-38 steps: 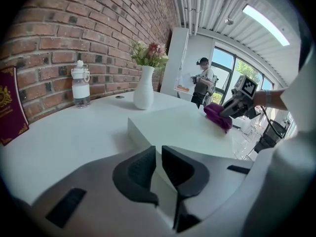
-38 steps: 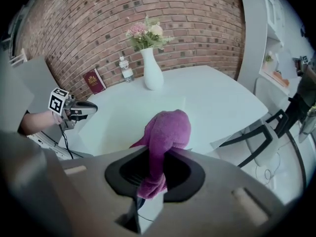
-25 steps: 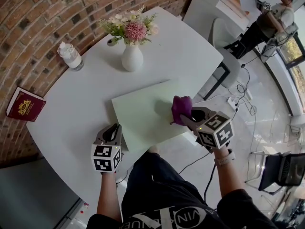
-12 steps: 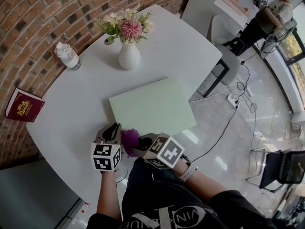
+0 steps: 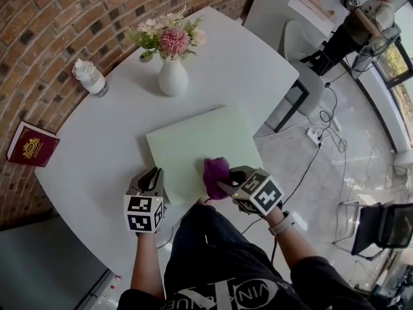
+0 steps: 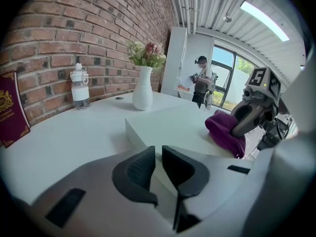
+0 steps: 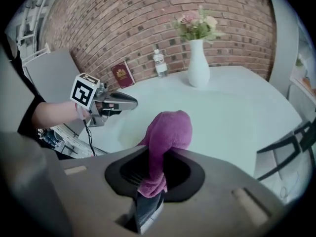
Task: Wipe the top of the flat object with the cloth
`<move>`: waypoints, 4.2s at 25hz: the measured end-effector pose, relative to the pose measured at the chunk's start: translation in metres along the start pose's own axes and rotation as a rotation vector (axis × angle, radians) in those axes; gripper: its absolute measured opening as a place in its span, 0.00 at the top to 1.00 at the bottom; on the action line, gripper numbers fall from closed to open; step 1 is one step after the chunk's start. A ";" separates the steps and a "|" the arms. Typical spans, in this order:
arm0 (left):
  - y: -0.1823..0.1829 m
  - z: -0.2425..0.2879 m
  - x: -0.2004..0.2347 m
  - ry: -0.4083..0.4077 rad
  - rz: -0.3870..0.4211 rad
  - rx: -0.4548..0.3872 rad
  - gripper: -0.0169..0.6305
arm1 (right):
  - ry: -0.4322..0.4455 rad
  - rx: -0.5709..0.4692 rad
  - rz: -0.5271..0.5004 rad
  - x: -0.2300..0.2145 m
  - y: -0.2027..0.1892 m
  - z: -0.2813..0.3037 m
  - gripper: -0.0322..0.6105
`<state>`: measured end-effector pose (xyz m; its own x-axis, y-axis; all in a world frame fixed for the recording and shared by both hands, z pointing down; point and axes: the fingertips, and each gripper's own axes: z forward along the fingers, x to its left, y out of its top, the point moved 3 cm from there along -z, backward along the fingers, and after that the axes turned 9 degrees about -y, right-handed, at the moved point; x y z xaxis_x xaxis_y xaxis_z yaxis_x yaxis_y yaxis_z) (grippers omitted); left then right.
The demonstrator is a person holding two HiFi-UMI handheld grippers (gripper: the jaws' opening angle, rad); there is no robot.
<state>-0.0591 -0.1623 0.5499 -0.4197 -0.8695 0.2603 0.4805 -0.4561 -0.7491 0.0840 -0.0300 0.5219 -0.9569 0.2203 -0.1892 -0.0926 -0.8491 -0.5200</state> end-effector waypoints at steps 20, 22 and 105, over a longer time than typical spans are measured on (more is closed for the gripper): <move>0.007 -0.009 0.001 0.010 0.033 -0.041 0.91 | -0.513 -0.170 0.360 -0.133 -0.072 -0.074 0.86; 0.023 -0.019 -0.006 0.034 0.162 -0.106 0.91 | -0.598 -0.229 0.466 -0.139 -0.085 -0.087 0.86; 0.052 0.123 -0.130 0.014 -0.179 0.208 0.95 | 0.305 -0.307 0.466 -0.244 0.049 0.015 0.86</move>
<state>0.1155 -0.0959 0.5517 -0.5223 -0.7693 0.3679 0.5444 -0.6329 -0.5505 0.3089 -0.1322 0.5551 -0.7518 0.0260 -0.6589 0.4414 -0.7225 -0.5322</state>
